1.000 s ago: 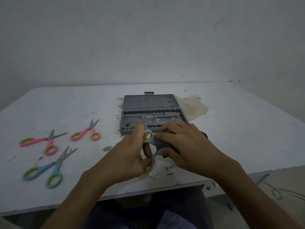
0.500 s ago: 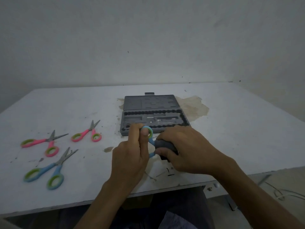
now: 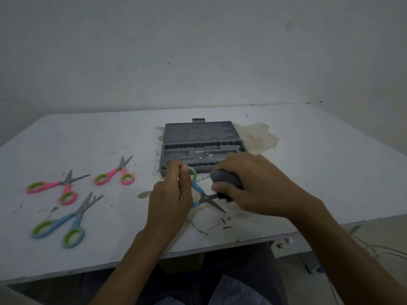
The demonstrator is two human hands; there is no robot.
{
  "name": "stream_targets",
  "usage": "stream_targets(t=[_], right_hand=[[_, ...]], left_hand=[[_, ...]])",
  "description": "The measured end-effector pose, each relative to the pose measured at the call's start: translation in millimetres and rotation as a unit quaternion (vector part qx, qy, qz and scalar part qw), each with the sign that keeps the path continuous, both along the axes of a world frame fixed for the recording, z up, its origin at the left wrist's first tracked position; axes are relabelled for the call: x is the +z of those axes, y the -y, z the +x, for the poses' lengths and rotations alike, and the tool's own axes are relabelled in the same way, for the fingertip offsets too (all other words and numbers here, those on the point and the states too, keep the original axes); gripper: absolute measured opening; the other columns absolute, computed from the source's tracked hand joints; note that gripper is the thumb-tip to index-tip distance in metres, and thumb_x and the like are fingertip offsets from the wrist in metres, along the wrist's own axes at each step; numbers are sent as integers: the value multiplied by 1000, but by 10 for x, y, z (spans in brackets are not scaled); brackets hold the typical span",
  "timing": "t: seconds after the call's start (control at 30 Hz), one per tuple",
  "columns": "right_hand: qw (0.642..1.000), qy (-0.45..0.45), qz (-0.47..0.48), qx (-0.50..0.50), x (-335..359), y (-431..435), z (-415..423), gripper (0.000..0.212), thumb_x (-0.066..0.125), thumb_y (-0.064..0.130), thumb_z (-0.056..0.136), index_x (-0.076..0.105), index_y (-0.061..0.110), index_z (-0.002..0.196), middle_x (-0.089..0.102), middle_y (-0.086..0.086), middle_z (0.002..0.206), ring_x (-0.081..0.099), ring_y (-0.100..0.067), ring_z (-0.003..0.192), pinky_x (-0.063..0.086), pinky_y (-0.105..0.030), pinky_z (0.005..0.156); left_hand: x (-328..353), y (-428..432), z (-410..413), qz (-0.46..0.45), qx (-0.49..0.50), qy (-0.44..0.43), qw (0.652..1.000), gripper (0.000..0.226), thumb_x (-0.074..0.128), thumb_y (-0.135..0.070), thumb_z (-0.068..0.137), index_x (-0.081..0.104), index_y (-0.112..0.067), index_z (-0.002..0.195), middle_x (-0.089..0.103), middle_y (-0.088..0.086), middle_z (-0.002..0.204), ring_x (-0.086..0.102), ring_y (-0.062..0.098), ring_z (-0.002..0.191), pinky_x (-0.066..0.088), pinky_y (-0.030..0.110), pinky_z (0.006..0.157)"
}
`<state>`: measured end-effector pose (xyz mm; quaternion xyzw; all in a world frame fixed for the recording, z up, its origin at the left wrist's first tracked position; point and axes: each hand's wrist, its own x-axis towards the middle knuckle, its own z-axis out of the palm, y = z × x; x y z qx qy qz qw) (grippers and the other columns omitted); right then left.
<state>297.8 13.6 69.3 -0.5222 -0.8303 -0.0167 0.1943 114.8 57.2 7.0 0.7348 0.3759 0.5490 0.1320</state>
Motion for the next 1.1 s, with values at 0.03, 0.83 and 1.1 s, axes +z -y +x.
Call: stream_targets(t=[0.03,0.83,1.1], right_hand=[[1000,18,-9,15,-21,-12,-71,26,48,53,91,60,34,103,54,17,88,47,-3,81,42,-29,74],[968,-136,205,-44,-644,239,-404,22,68,15,84,70,15,106,62,-5,113,58,-23,90,49,-42,71],[964,-130,228,-33,-691,198,-439,22,67,12,86,70,11,108,63,-3,113,56,-22,90,45,-38,75]], left_hand=[[11,-3,6,7,2,-4,1000,46,19,-57,98,44,-20,90,43,-21,62,58,0,58,36,6,39],[141,-63,44,-194,163,92,963,28,31,-29,105,49,-13,91,50,-8,72,54,8,66,43,19,54],[178,-50,48,-201,154,146,956,31,31,-30,105,50,-13,87,53,3,71,55,19,61,51,39,53]])
